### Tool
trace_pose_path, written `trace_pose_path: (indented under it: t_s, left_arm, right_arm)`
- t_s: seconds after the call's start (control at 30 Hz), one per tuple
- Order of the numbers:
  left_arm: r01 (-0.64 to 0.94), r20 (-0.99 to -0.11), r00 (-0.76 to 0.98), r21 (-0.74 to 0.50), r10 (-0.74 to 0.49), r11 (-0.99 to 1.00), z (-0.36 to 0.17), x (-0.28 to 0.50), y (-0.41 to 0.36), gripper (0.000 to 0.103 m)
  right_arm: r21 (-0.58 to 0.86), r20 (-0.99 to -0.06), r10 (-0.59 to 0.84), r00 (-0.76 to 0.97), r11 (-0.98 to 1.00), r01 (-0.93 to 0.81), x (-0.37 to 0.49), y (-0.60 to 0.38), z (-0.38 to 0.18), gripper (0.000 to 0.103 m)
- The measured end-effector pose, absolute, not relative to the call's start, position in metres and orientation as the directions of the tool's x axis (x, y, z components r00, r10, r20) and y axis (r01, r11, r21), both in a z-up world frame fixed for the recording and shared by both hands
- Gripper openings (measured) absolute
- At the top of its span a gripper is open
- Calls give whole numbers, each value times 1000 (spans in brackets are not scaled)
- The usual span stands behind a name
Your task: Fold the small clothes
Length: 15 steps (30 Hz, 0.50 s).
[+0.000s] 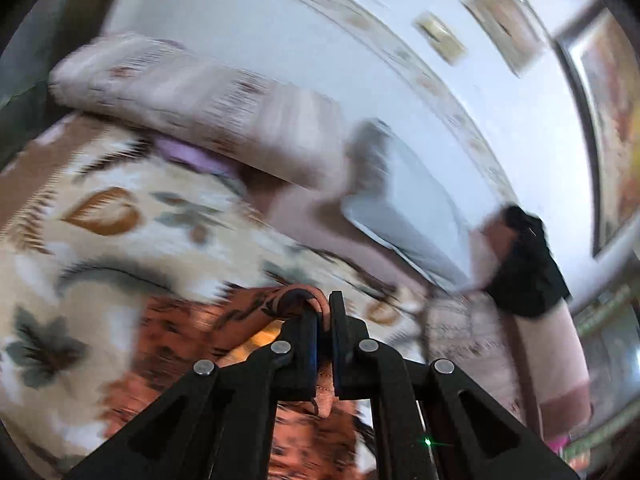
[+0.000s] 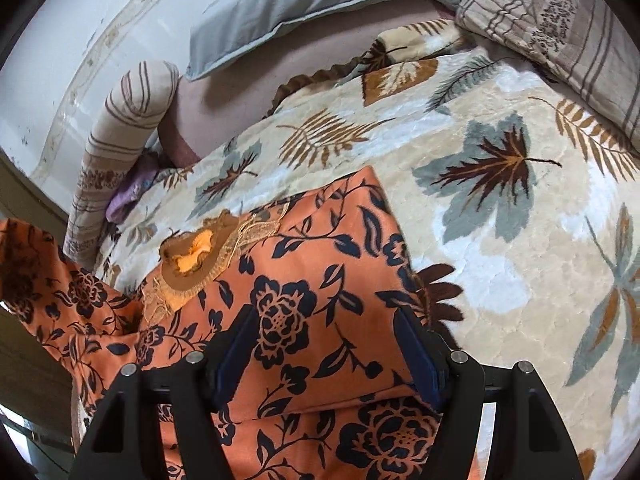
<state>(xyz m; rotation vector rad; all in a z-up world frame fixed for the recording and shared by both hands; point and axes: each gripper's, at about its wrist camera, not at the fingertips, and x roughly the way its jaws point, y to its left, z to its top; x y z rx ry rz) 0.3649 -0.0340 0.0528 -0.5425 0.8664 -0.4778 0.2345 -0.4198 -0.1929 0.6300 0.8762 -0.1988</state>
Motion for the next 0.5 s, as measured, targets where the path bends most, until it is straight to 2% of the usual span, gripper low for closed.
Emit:
trace_pose_path:
  t_s: [0.1,0.2,0.27,0.33,0.43,0.5]
  left_arm:
    - [231,-585,491,-627,-645,744,48,357,-87,5]
    - [314,-631,387,-595,-672,740,34,352,-147,9]
    - [348,-663,299,-594,-687,725,18,347,-178,25]
    - [383,-680,219,-600,-700,702,3,340,-197,34]
    - [443,-693,212,-560,-689,700,-5,331,-200,36]
    - [456,-694,239,-538,-680,709,-8,330,-186,45]
  right_arm:
    - [455,-758,83,647,778,433,228,-434,-192,73]
    - [483,-750,78,656,742,464,220,-452,-191,73]
    - [494,-749,67,659,719,489,216,-463,-191,73]
    - [524,-739,66,670,682,511,211,-477,-192,73]
    - [588,-710,103,697,631,506,207,-491,-193,78]
    - [632,-689,148,710,601,488,207,-495,-195,78]
